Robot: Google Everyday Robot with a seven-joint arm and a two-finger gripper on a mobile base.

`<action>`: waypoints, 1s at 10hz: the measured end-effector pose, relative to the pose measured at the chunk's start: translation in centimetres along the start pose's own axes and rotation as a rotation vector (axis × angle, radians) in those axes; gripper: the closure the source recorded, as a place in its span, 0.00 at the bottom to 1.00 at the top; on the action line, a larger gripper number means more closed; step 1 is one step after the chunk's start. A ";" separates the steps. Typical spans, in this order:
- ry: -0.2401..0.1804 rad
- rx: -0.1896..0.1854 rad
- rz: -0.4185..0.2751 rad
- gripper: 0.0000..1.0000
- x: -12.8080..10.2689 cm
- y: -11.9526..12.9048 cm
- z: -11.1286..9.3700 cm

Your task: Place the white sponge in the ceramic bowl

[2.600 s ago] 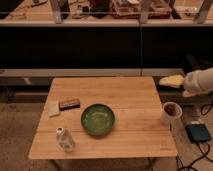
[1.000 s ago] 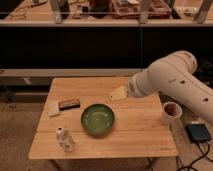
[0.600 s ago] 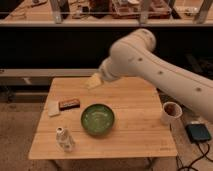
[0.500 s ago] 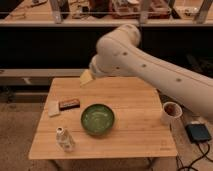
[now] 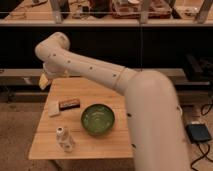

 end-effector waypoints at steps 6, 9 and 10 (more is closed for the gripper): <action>-0.041 -0.010 -0.010 0.20 0.1 -2.4 4.0; -0.053 -0.003 0.013 0.20 -2.5 -3.1 6.6; -0.049 -0.020 0.034 0.20 -3.3 -3.2 7.3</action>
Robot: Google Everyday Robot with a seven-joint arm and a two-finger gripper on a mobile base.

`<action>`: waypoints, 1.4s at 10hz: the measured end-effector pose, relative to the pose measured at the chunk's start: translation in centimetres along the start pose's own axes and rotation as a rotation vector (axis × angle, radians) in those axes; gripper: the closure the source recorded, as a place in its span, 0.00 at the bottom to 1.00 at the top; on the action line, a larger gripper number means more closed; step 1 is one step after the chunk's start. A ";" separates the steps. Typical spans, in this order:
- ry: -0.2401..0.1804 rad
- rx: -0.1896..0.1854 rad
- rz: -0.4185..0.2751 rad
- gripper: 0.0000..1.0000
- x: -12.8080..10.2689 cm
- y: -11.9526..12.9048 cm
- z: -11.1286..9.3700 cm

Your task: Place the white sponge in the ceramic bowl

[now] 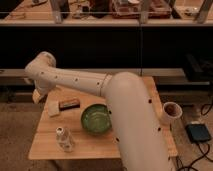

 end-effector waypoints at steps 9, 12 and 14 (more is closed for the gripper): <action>-0.028 0.119 0.247 0.20 -7.3 -4.6 5.0; -0.006 0.126 0.255 0.20 -7.9 -2.7 5.3; 0.016 0.143 0.263 0.20 -7.7 -1.7 4.6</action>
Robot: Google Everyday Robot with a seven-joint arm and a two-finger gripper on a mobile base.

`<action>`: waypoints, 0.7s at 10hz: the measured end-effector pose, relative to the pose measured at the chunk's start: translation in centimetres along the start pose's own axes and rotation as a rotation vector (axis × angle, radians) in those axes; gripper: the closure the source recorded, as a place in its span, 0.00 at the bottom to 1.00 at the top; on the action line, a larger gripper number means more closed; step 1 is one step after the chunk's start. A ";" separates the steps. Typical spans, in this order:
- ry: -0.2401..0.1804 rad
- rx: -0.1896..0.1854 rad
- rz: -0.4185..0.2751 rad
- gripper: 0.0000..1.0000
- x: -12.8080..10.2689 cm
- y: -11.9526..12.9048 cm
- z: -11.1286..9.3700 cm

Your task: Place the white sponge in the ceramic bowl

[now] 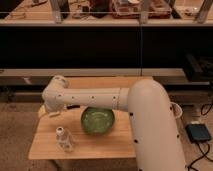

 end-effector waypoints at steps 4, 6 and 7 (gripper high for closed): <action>-0.015 0.004 -0.042 0.20 -0.1 -0.2 0.3; -0.038 0.013 -0.060 0.20 0.1 -0.5 1.6; -0.045 0.017 -0.063 0.20 0.4 -0.5 2.2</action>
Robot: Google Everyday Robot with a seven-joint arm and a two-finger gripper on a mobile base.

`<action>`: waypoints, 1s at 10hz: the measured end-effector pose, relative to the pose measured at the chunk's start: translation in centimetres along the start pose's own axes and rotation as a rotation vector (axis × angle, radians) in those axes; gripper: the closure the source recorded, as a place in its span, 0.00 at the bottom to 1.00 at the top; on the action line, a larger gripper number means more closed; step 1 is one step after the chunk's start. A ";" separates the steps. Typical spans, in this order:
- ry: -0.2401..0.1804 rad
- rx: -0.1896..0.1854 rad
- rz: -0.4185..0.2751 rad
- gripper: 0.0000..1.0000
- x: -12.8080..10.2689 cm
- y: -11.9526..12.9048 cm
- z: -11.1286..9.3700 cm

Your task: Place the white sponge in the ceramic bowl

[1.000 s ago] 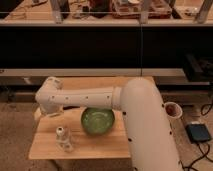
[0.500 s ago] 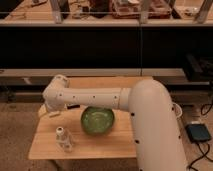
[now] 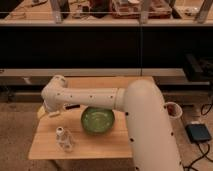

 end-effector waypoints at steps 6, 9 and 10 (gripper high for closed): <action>-0.030 0.043 0.014 0.20 1.4 1.6 2.8; -0.030 0.048 0.005 0.20 2.0 1.8 3.5; -0.026 0.050 0.002 0.20 2.4 1.7 3.6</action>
